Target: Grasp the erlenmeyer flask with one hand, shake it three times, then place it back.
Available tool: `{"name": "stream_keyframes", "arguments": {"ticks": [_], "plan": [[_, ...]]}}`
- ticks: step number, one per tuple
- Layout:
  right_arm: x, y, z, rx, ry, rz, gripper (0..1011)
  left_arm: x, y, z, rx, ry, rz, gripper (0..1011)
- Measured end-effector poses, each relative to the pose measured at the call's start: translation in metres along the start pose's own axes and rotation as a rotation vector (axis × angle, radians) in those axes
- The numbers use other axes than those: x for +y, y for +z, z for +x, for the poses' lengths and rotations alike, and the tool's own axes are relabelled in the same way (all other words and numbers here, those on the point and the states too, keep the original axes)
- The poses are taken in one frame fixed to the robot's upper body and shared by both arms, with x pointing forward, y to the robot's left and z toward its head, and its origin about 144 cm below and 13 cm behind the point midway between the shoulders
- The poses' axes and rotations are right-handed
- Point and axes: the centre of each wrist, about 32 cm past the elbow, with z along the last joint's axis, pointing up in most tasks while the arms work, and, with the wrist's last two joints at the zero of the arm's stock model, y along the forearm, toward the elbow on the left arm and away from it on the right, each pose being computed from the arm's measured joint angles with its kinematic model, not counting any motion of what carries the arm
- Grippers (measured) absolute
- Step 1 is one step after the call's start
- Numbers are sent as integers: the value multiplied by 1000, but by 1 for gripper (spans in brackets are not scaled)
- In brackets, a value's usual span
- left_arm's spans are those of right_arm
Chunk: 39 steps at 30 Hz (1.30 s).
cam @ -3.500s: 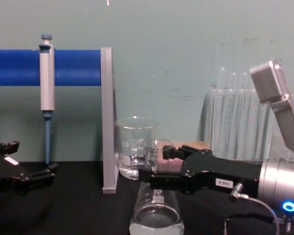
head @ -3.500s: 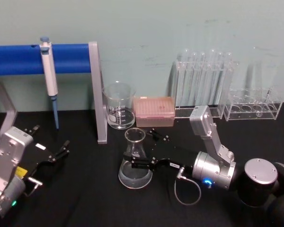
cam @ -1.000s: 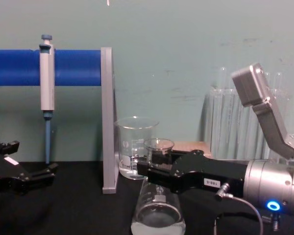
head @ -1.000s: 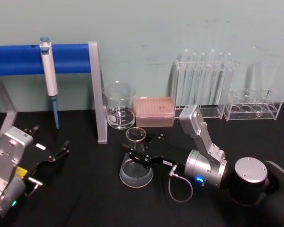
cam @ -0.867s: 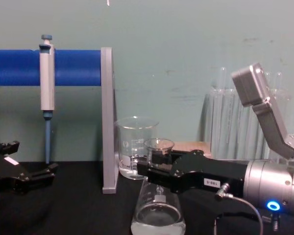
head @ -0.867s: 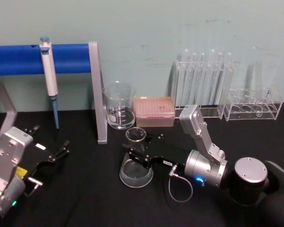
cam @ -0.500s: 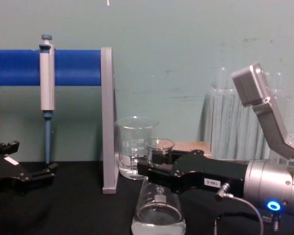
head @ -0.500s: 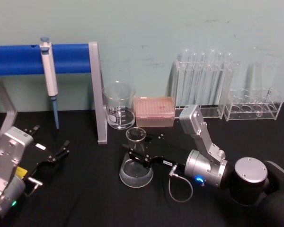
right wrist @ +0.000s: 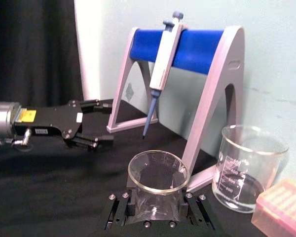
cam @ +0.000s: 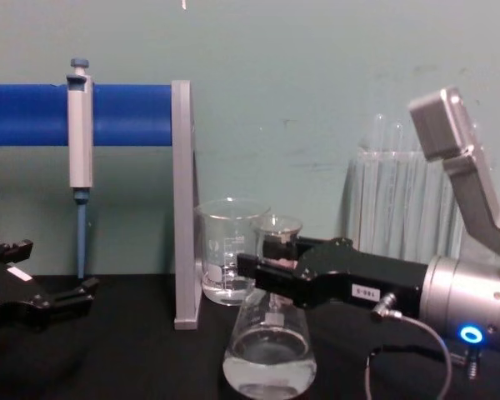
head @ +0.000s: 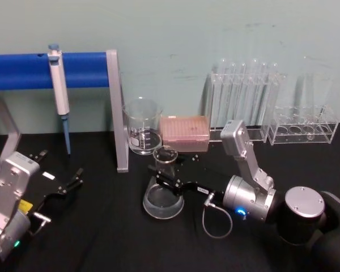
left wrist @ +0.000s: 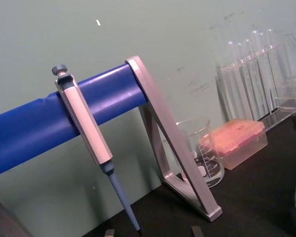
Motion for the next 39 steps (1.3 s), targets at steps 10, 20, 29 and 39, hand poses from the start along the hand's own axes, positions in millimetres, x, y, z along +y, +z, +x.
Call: {"name": "stream_keyframes", "arguments": {"ticks": [10, 20, 29, 39], "plan": [[-5, 16, -5, -7, -26, 26, 451, 0, 0, 0, 0, 0, 0, 1001], [-19, 30, -14, -2, -95, 41, 451, 0, 0, 0, 0, 0, 0, 1001], [-29, 36, -24, 1, -145, 45, 451, 0, 0, 0, 0, 0, 0, 1001], [-33, 36, -29, -2, -168, 45, 451, 0, 0, 0, 0, 0, 0, 1000]]}}
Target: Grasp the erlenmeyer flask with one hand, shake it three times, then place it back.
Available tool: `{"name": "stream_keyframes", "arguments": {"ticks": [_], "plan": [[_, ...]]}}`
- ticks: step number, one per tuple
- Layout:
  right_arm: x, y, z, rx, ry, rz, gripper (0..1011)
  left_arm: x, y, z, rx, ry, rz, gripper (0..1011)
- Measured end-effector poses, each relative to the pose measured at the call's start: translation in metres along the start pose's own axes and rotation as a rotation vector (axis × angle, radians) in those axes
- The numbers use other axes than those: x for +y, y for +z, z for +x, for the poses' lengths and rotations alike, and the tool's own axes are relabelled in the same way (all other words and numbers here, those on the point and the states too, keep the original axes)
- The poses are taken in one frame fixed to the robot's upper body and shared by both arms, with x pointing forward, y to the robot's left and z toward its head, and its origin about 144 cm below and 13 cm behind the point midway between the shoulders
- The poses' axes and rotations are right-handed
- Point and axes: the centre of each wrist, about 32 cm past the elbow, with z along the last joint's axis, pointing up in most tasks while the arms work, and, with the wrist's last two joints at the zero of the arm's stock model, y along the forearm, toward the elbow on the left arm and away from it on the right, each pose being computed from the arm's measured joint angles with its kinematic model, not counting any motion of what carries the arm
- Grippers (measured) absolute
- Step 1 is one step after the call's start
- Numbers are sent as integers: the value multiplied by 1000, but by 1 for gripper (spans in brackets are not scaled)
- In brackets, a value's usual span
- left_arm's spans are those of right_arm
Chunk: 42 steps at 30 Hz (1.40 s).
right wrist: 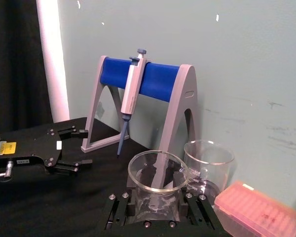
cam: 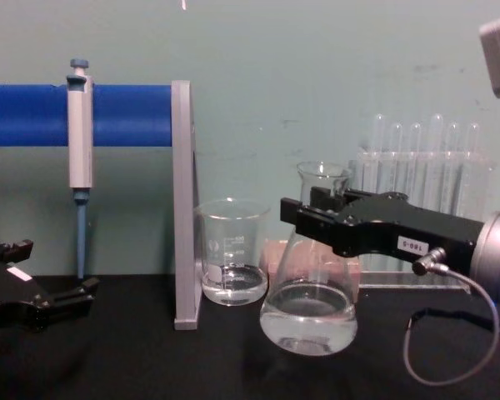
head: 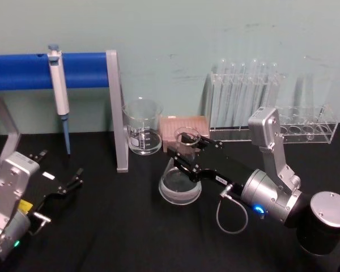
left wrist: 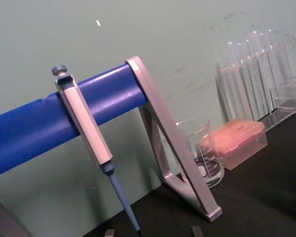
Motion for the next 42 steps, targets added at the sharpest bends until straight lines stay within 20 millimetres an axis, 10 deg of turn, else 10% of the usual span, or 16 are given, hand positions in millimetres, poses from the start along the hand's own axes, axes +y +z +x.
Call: {"name": "stream_keyframes", "arguments": {"ticks": [42], "plan": [[4, 0, -31, -22, 100, 13, 451, 0, 0, 0, 0, 0, 0, 1001]]}}
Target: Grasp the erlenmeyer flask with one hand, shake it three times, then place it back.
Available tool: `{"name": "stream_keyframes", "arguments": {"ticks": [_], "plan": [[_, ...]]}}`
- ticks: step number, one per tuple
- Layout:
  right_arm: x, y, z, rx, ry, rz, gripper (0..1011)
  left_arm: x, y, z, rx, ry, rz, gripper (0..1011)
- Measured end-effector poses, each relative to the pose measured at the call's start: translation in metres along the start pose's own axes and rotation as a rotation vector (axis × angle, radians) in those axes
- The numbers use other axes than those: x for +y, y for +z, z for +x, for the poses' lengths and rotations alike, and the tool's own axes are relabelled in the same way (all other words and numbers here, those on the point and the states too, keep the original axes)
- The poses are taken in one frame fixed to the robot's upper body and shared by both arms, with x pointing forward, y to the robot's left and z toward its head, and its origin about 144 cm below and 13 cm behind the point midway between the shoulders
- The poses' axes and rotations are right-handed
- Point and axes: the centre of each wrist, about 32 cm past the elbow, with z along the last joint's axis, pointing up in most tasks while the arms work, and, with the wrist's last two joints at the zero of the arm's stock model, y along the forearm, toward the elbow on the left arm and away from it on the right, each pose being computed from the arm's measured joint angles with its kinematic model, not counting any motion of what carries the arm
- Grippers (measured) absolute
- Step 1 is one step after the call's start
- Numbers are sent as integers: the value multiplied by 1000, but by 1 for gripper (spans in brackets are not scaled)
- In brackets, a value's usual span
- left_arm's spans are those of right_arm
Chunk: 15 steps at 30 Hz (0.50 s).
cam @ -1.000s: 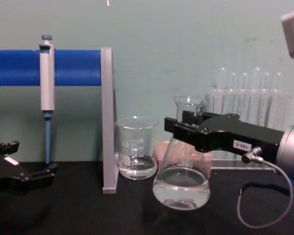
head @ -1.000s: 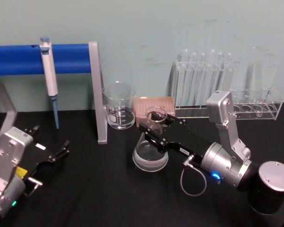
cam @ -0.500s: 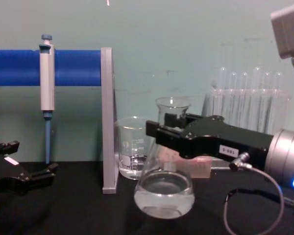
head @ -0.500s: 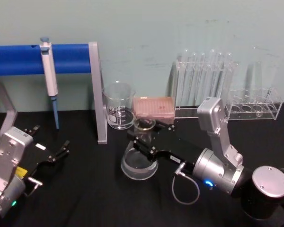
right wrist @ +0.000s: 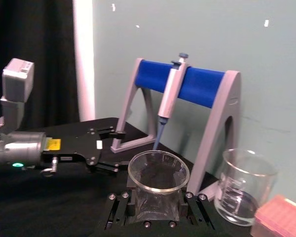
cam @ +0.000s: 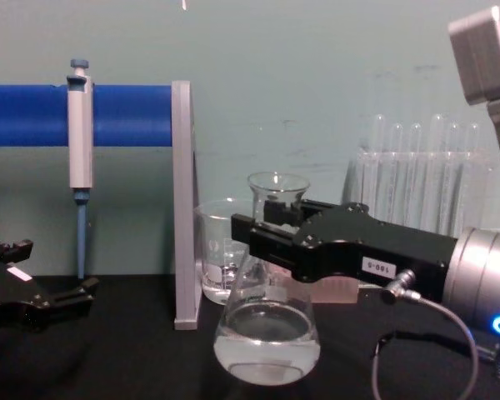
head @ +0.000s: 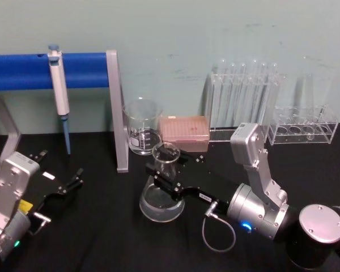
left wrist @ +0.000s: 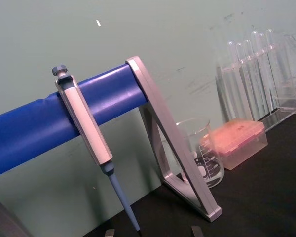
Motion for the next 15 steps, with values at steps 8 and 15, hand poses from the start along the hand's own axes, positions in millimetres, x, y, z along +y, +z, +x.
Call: {"name": "stream_keyframes", "arguments": {"ticks": [8, 15], "plan": [[-6, -1, -4, -25, -108, 26, 451, 0, 0, 0, 0, 0, 0, 1001], [-16, -2, -5, -35, -230, 50, 451, 0, 0, 0, 0, 0, 0, 1001]]}}
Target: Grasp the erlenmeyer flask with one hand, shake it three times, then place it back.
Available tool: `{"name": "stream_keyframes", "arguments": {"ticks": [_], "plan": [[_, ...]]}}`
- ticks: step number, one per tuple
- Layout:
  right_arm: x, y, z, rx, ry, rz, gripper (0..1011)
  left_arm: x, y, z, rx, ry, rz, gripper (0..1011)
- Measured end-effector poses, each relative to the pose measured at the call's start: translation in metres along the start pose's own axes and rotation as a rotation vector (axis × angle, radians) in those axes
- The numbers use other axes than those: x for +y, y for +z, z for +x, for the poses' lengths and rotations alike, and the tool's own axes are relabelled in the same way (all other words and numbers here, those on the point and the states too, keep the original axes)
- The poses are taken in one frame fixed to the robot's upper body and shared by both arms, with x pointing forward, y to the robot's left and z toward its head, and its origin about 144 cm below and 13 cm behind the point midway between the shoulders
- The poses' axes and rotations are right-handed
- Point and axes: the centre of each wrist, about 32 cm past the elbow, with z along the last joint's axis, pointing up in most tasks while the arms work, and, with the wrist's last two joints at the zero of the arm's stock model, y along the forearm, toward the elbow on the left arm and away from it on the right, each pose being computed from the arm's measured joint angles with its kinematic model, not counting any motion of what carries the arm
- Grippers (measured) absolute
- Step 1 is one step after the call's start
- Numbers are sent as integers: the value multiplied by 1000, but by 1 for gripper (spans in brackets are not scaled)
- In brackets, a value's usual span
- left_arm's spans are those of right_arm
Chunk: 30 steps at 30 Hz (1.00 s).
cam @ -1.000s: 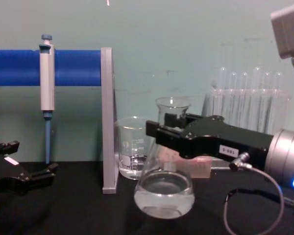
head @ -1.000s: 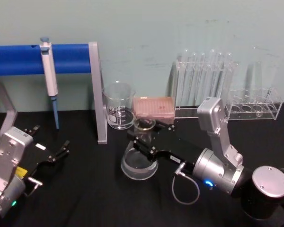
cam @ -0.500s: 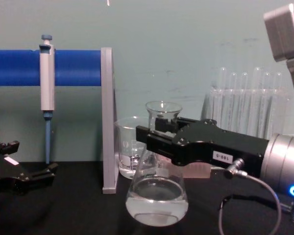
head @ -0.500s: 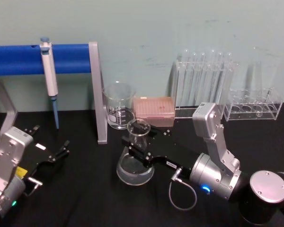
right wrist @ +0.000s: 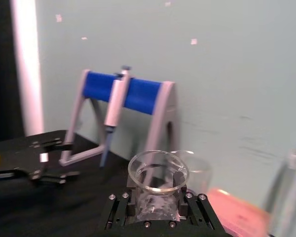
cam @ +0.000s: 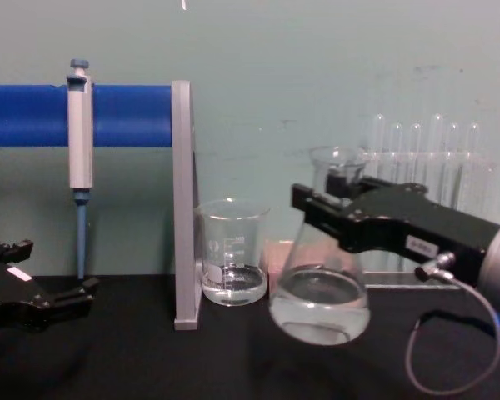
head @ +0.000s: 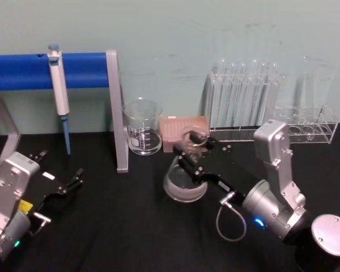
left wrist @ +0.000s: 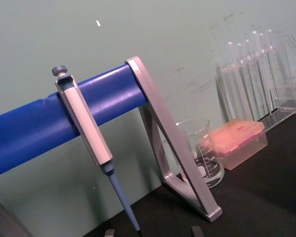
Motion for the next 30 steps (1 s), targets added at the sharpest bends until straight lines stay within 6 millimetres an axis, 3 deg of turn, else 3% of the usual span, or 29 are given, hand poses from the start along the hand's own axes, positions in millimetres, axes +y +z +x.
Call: {"name": "stream_keyframes", "arguments": {"ticks": [19, 30], "plan": [[-36, 2, 13, 8, -370, -51, 451, 0, 0, 0, 0, 0, 0, 1001], [-38, 3, 13, 2, -354, -56, 451, 0, 0, 0, 0, 0, 0, 1001]]}}
